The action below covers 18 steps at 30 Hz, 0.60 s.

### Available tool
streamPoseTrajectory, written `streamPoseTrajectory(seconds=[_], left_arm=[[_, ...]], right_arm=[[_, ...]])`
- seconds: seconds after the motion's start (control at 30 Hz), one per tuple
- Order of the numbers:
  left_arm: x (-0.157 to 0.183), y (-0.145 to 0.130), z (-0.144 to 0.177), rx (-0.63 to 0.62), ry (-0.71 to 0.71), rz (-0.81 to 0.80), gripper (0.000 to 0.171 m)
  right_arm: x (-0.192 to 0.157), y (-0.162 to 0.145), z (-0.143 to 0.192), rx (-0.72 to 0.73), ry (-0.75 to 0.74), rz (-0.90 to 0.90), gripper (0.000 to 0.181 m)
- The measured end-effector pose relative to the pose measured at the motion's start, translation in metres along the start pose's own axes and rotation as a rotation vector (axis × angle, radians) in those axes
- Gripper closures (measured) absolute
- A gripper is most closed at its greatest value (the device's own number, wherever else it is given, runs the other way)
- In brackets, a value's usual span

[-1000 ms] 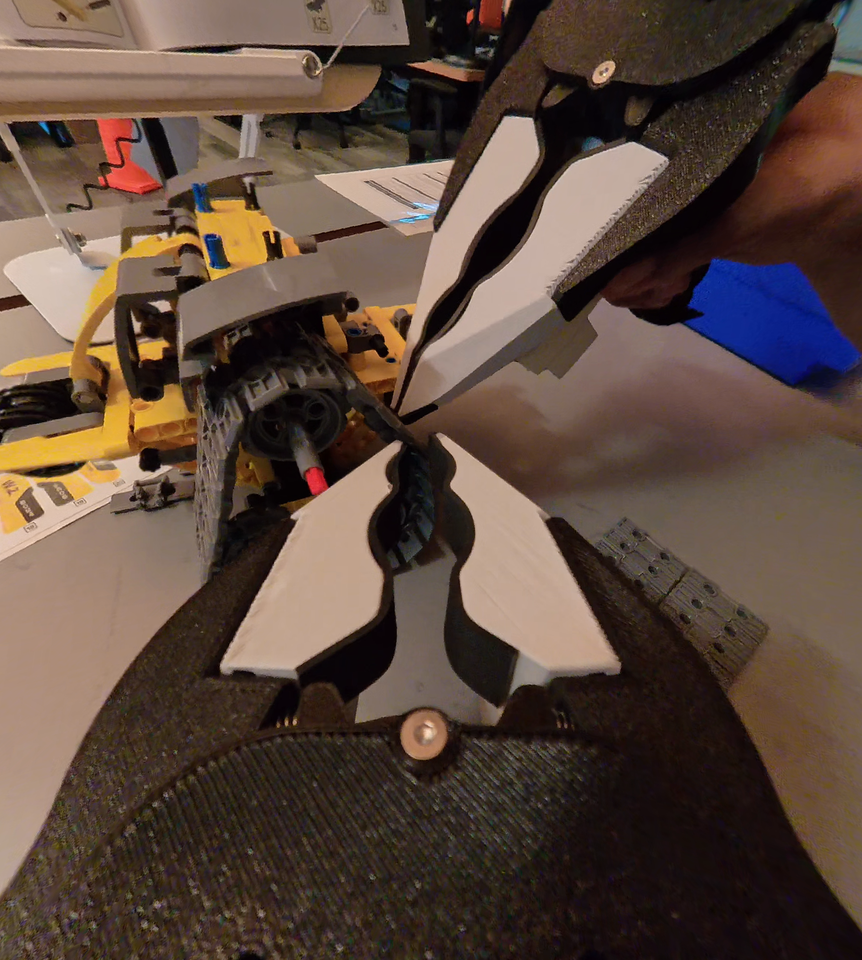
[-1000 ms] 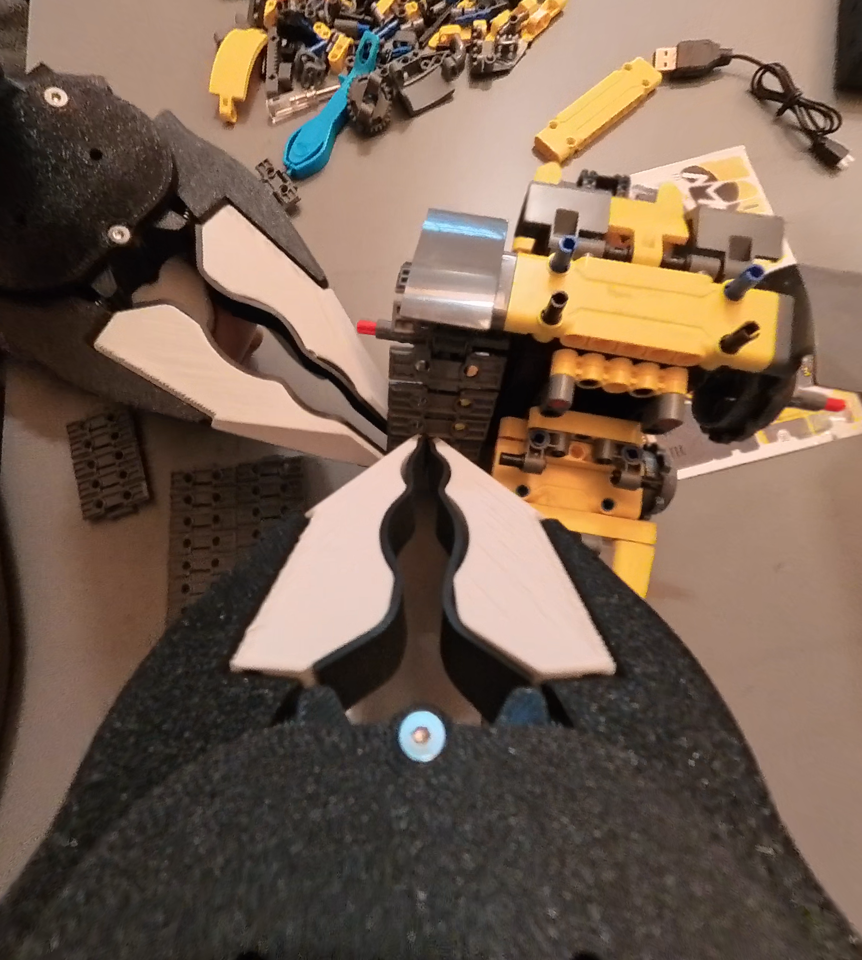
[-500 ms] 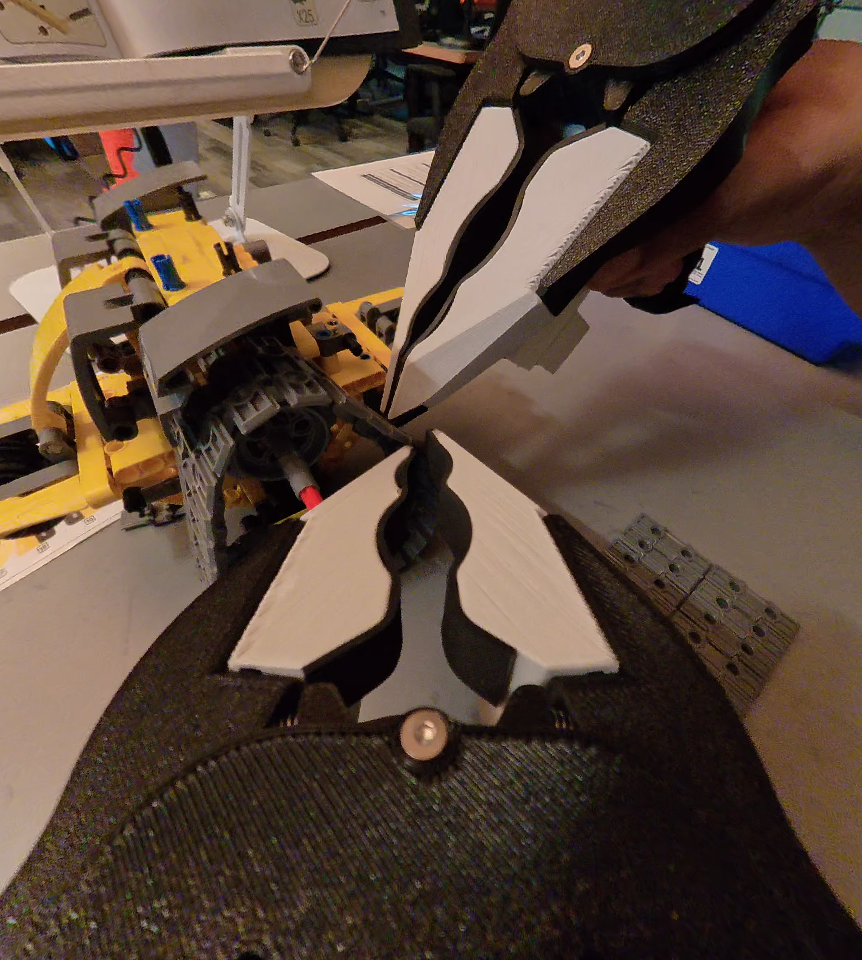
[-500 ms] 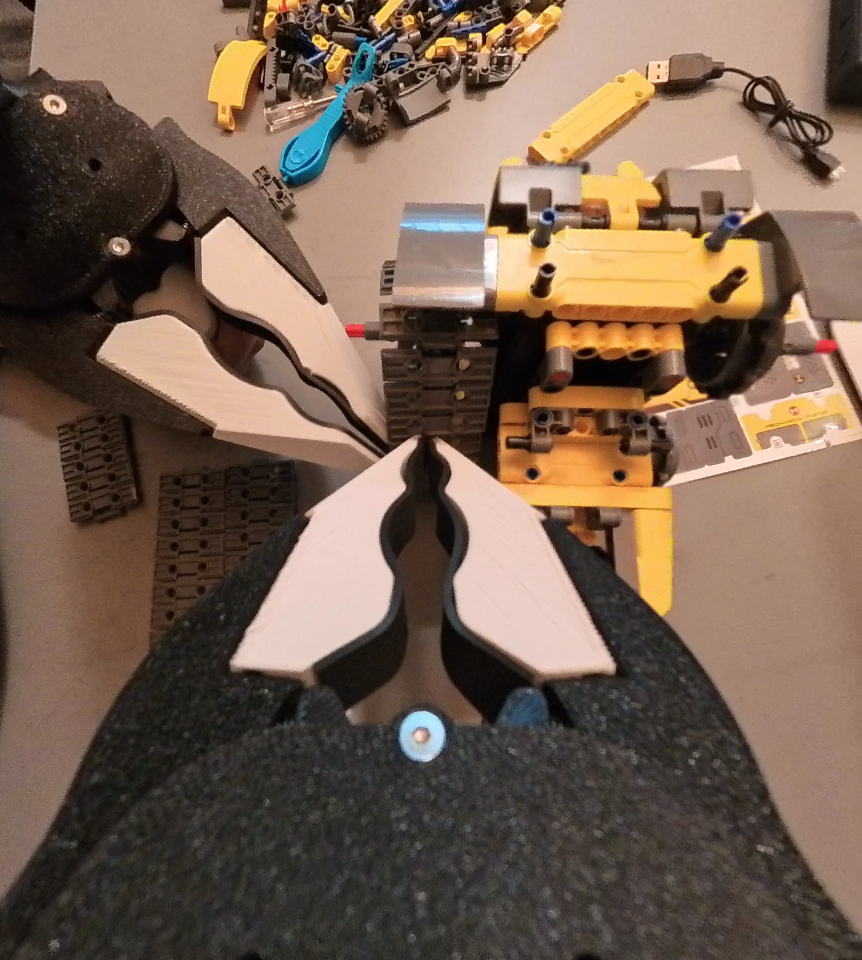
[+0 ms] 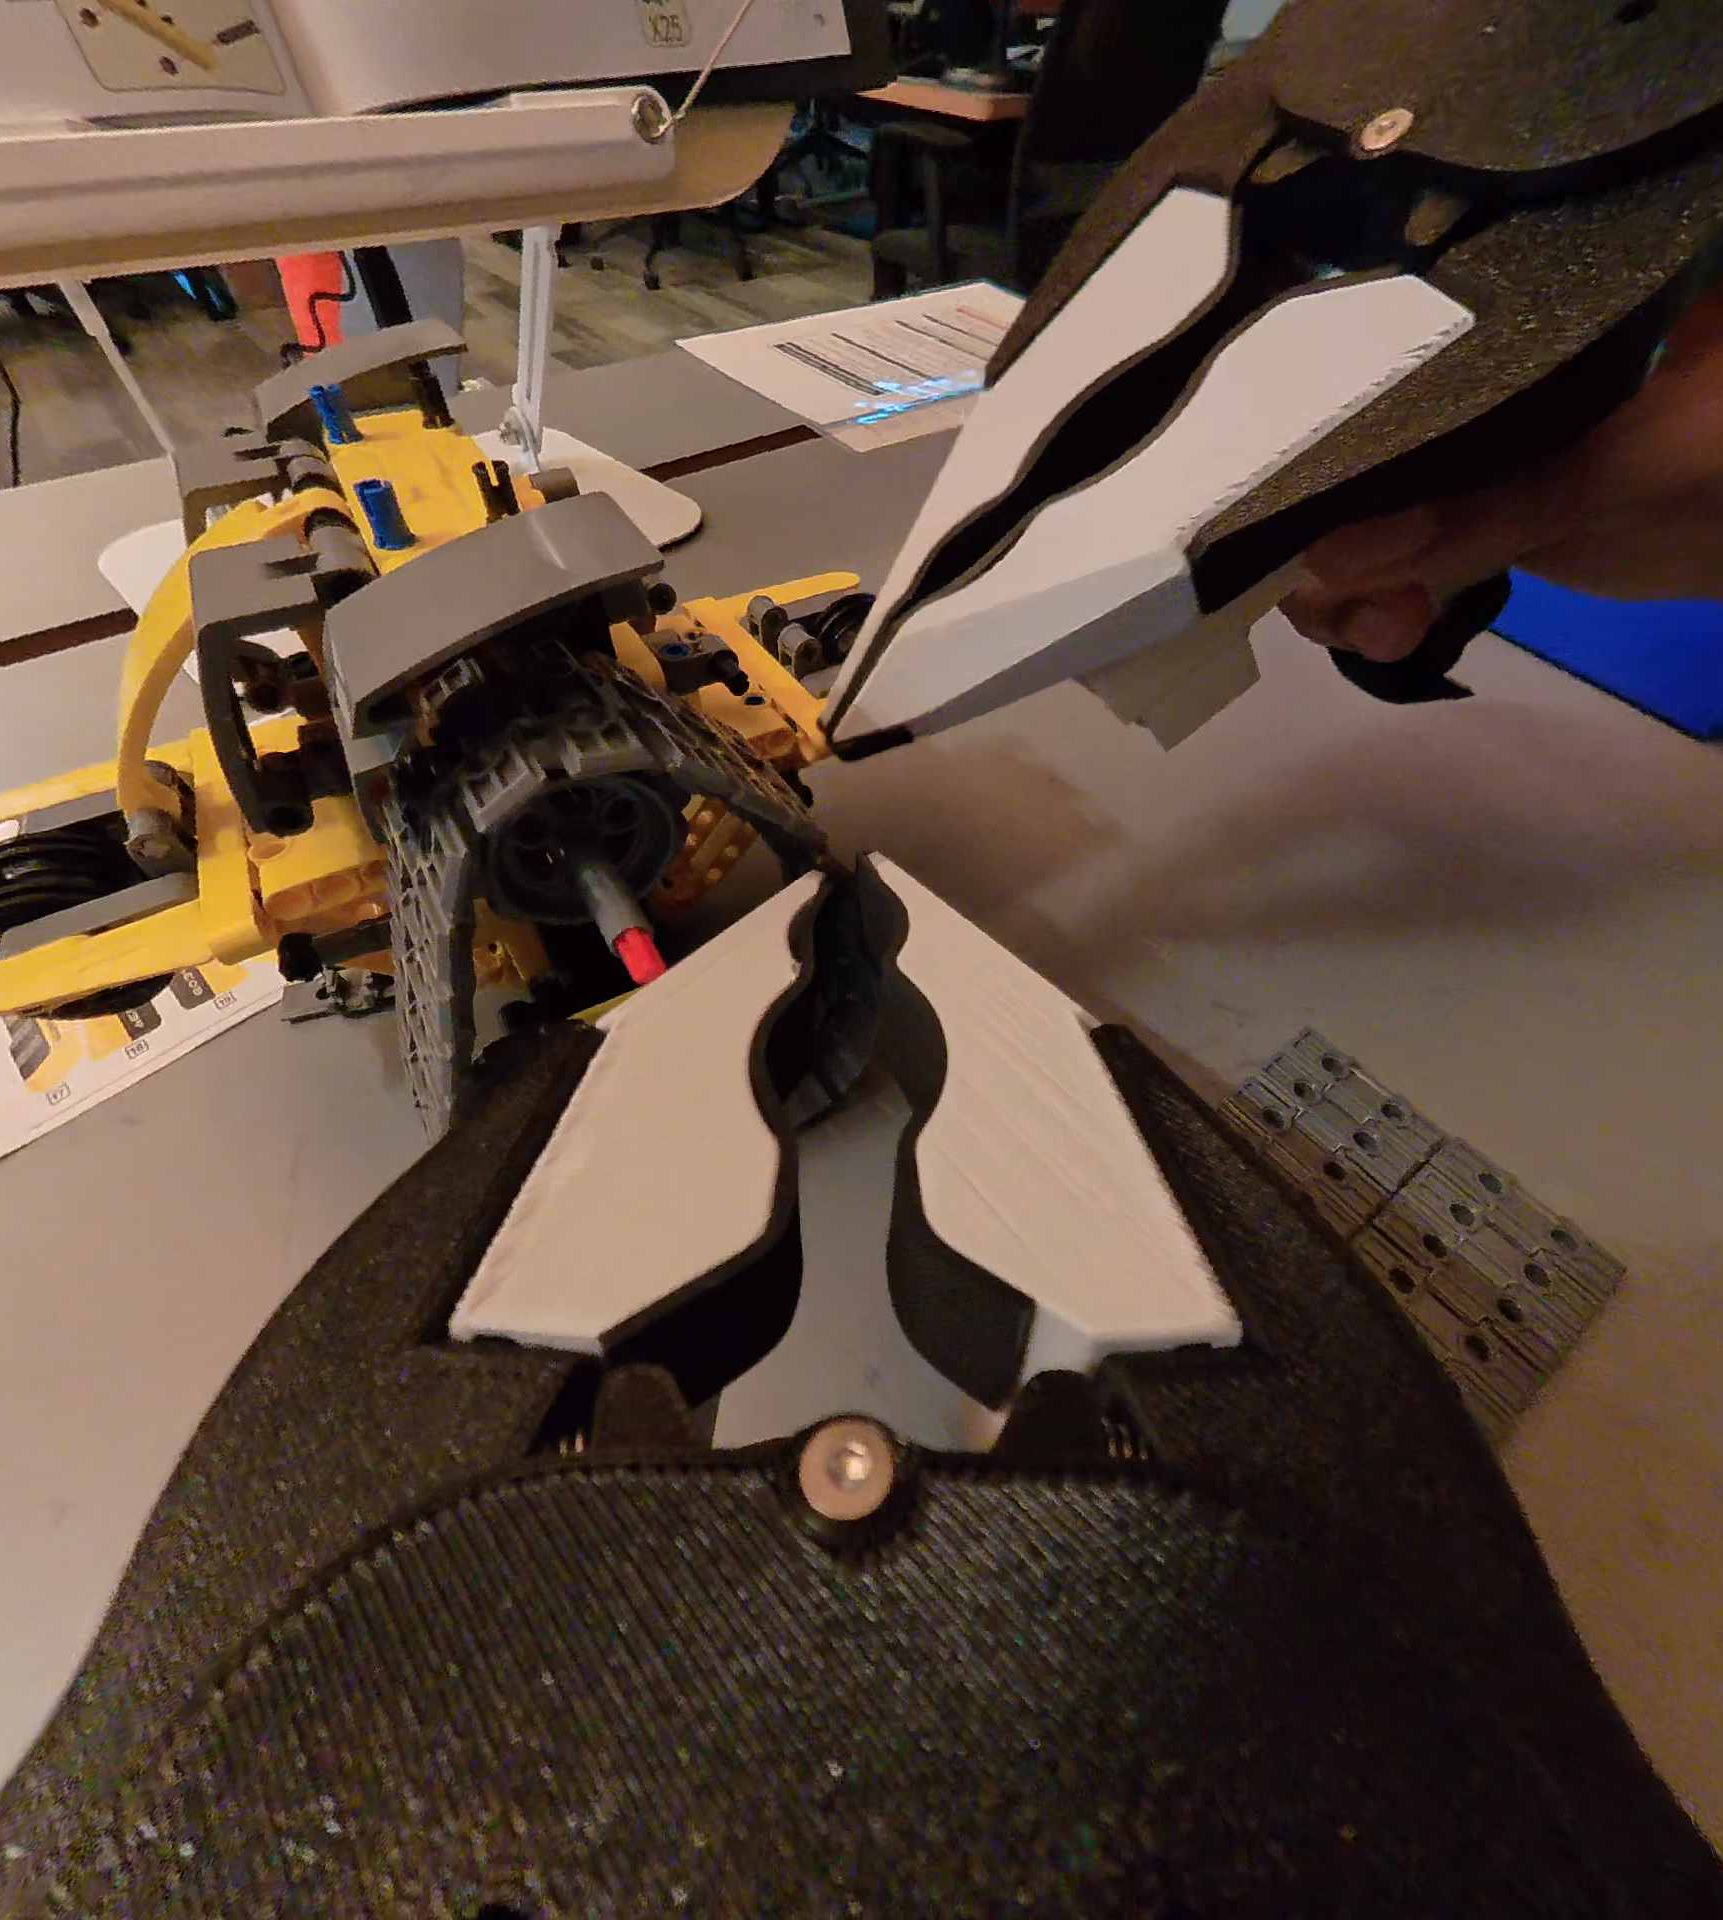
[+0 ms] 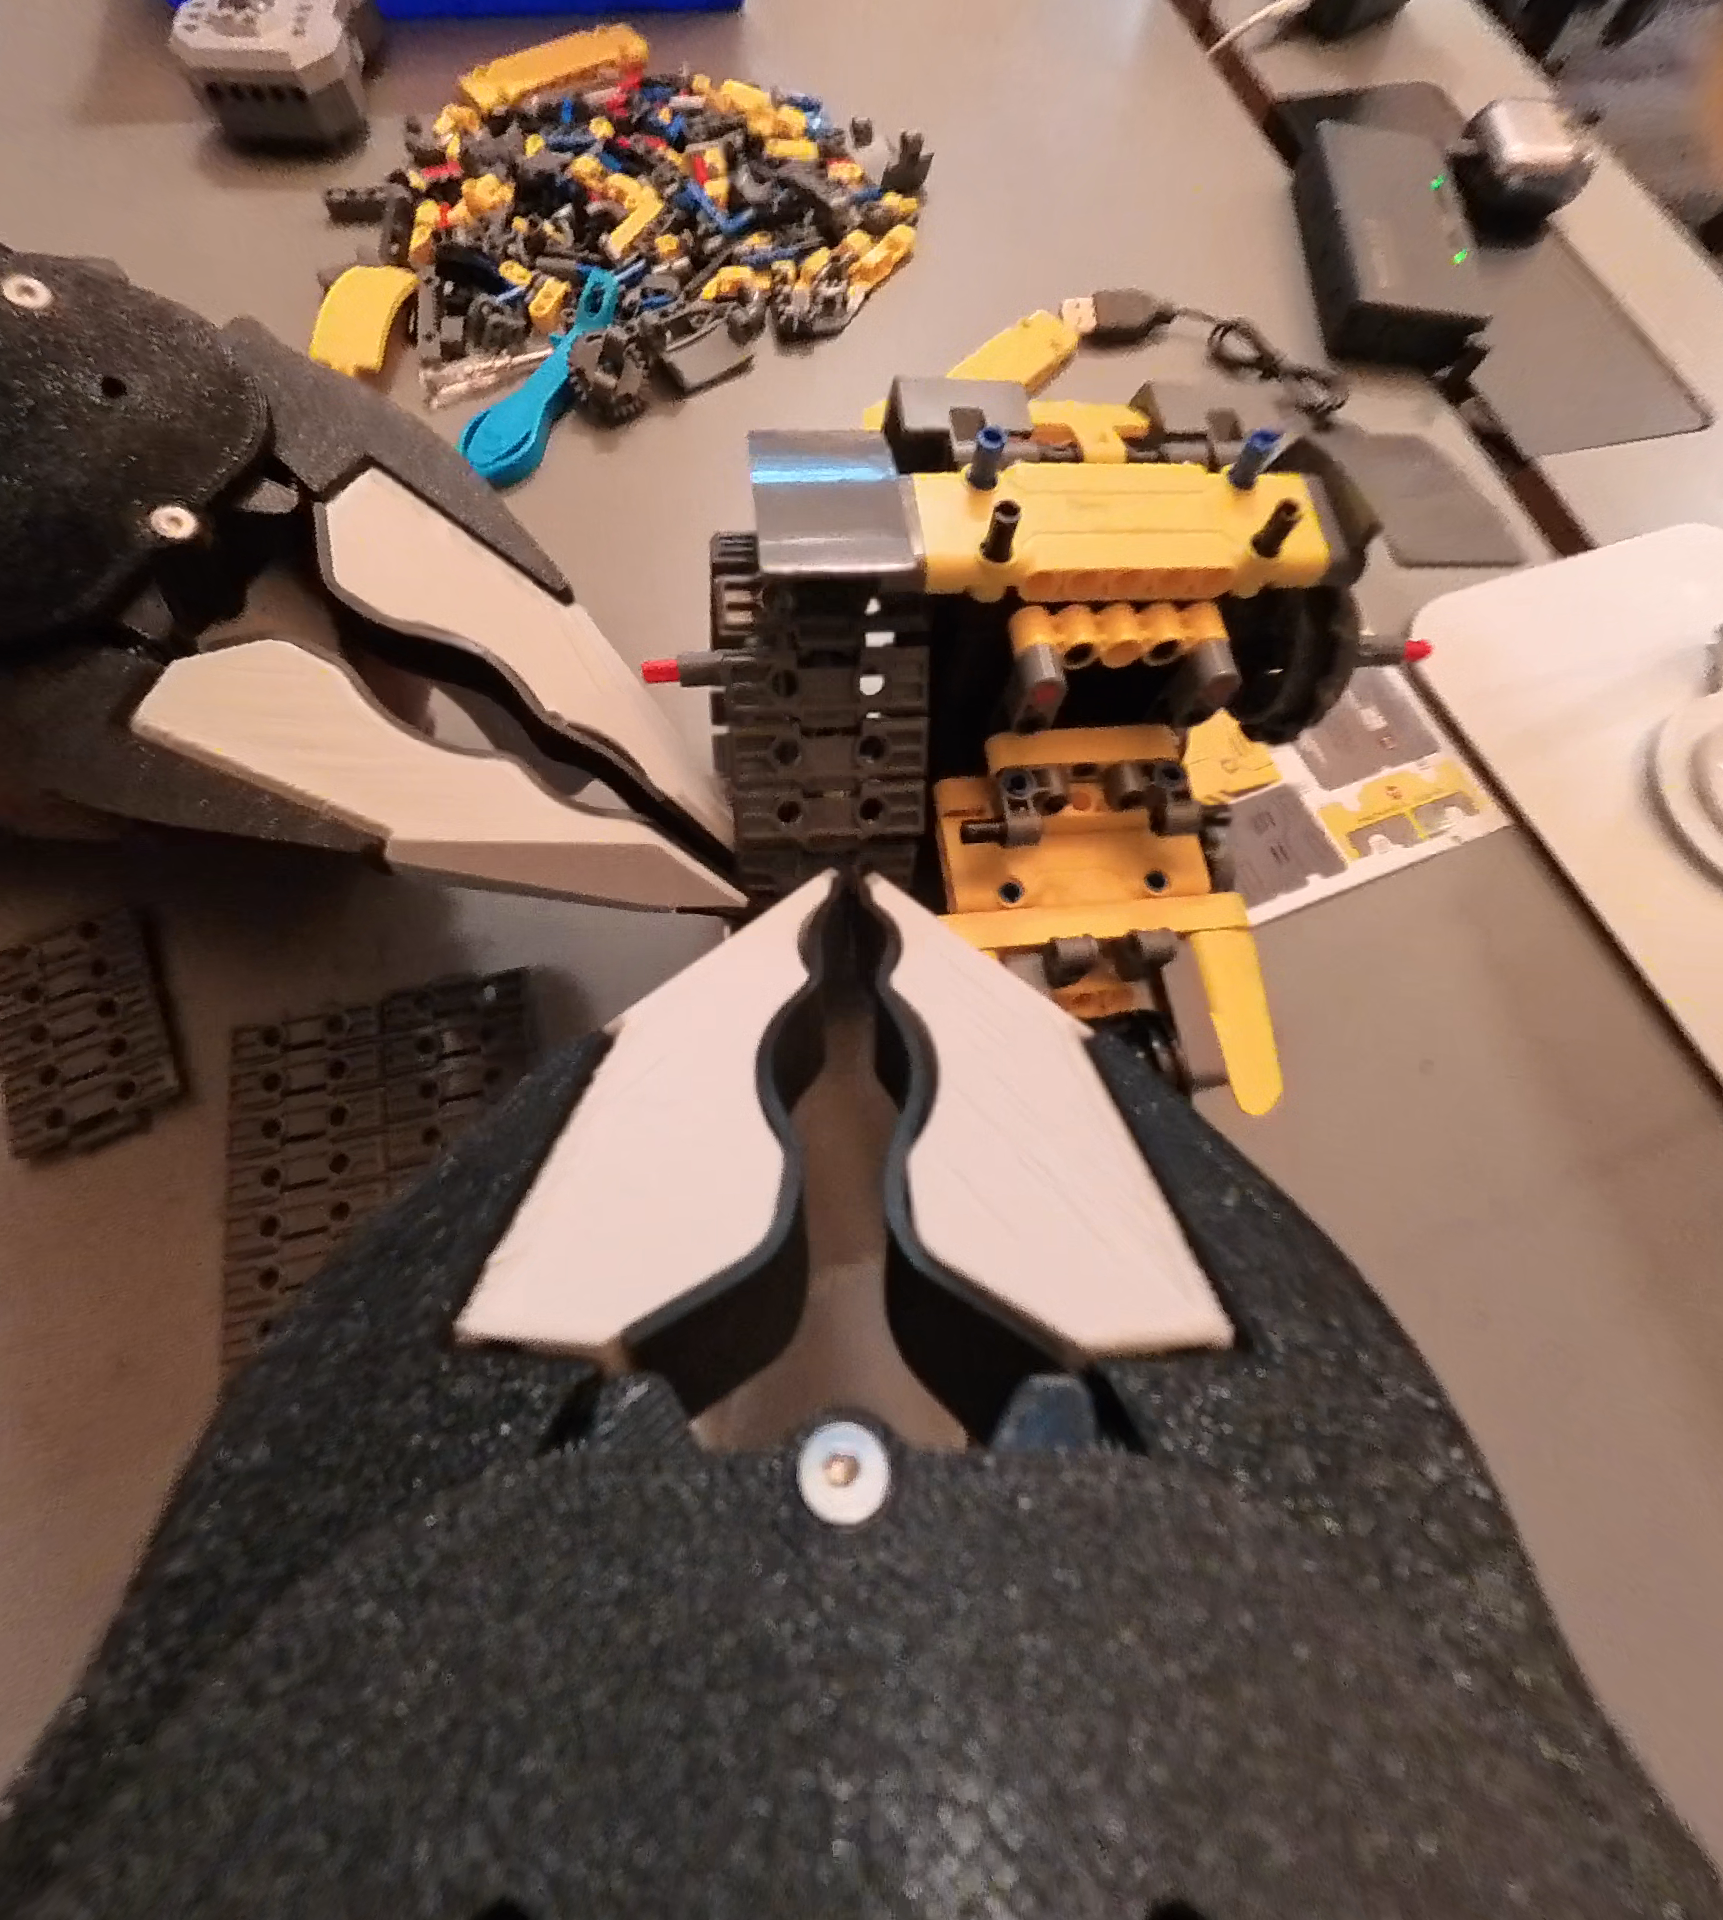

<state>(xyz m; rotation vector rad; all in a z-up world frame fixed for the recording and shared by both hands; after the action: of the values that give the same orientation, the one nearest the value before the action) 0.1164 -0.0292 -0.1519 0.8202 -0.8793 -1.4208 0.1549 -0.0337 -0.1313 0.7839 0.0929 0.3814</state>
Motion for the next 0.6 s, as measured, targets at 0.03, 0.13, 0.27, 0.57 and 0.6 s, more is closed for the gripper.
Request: streamPoseTrajectory(seconds=[0.03,0.13,0.27,0.57,0.6], left_arm=[[0.000,0.000,0.000,0.000,-0.003,0.003,0.170],[-0.001,0.000,0.000,0.002,-0.008,0.025,0.170],[-0.002,0.001,0.000,0.006,-0.030,0.081,0.170],[-0.003,0.000,0.002,0.018,-0.083,0.212,0.171],[-0.004,0.000,0.001,0.018,-0.085,0.223,0.171]], right_arm=[[0.001,0.001,0.002,0.031,-0.032,0.013,0.174],[-0.005,0.000,0.004,0.120,-0.158,0.115,0.148],[-0.012,-0.014,-0.001,0.124,-0.415,0.331,0.132],[-0.027,-0.003,-0.019,0.117,-0.556,0.395,0.129],[-0.026,-0.002,-0.019,0.121,-0.536,0.316,0.129]])
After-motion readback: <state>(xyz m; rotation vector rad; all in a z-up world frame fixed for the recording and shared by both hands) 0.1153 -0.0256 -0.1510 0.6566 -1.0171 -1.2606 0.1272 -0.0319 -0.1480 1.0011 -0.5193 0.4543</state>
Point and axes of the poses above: each gripper's, where its closed fingertips meet, z back along the fingers, y out of its top, x = y × z across the jaws, the point moved 2 cm from there along z, back along the fingers, and after that the axes turned 9 degrees about -x, right-handed, at the moved point
